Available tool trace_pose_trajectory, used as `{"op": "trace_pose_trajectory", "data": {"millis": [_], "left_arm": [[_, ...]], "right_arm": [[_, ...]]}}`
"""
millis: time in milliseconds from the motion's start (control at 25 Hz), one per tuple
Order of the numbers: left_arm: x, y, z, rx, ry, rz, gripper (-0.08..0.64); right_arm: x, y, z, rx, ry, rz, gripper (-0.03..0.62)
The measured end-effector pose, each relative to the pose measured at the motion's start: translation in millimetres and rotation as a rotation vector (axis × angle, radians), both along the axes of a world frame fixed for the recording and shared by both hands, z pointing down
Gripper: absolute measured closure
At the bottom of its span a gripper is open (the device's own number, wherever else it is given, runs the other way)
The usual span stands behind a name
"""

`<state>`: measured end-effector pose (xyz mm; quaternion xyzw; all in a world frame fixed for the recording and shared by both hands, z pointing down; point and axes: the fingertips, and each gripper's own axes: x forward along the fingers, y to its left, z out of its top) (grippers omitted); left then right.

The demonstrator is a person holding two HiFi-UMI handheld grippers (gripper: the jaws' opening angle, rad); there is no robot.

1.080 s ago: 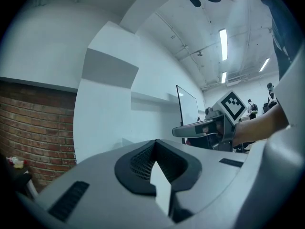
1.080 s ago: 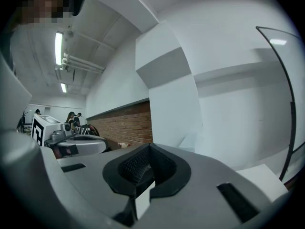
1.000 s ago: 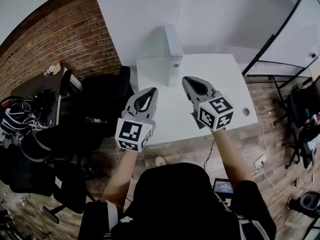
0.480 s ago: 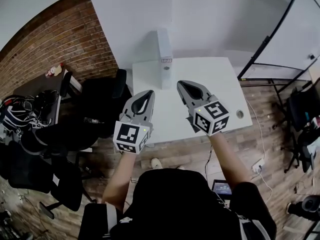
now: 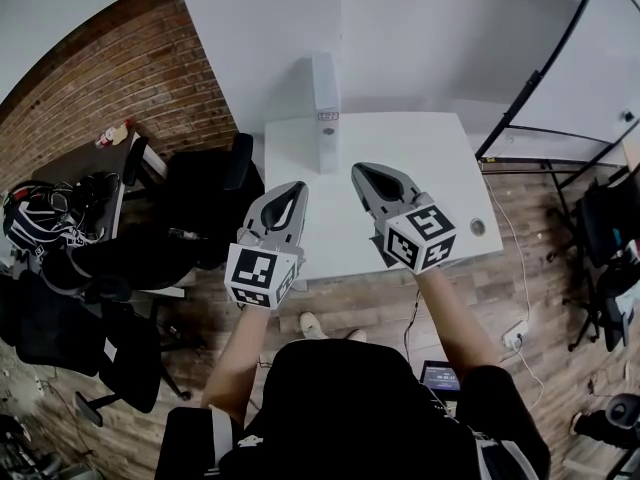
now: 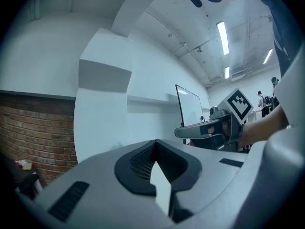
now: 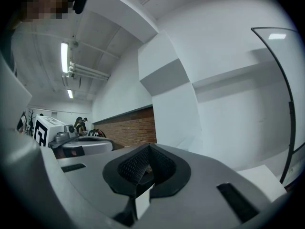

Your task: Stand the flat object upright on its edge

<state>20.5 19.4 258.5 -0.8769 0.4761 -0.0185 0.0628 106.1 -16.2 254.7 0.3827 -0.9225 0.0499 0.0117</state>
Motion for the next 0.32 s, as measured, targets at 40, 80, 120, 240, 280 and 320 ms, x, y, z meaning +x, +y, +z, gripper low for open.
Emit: {"op": "trace_pose_trajectory", "data": {"millis": [40,80,120,240,280,320], "left_arm": [[-0.3,1.4,-0.1,-0.002,0.003,-0.003,0.548],[-0.3,2.3,-0.1,-0.005,0.006,-0.006,0.548],[0.4,2.9,-0.5,-0.007,0.009,-0.008,0.548],[5.3,3.7,-3.2,-0.008,0.016,-0.008,0.548],[7.2,3.8,-3.9,-0.008,0.017,-0.008,0.549],[9.0,4.0,-4.6,-0.009,0.017,-0.007,0.548]], "right_arm": [[0.4,1.5,0.1,0.0,-0.003,-0.002,0.552],[1.0,2.9,0.1,-0.001,-0.005,-0.003,0.552],[2.2,4.0,-0.2,-0.001,-0.007,-0.004,0.552],[7.9,5.0,-1.4,0.0,-0.012,-0.004,0.552],[9.8,5.0,-1.7,0.0,-0.013,-0.003,0.552],[11.7,4.9,-1.9,0.0,-0.014,-0.002,0.552]]}}
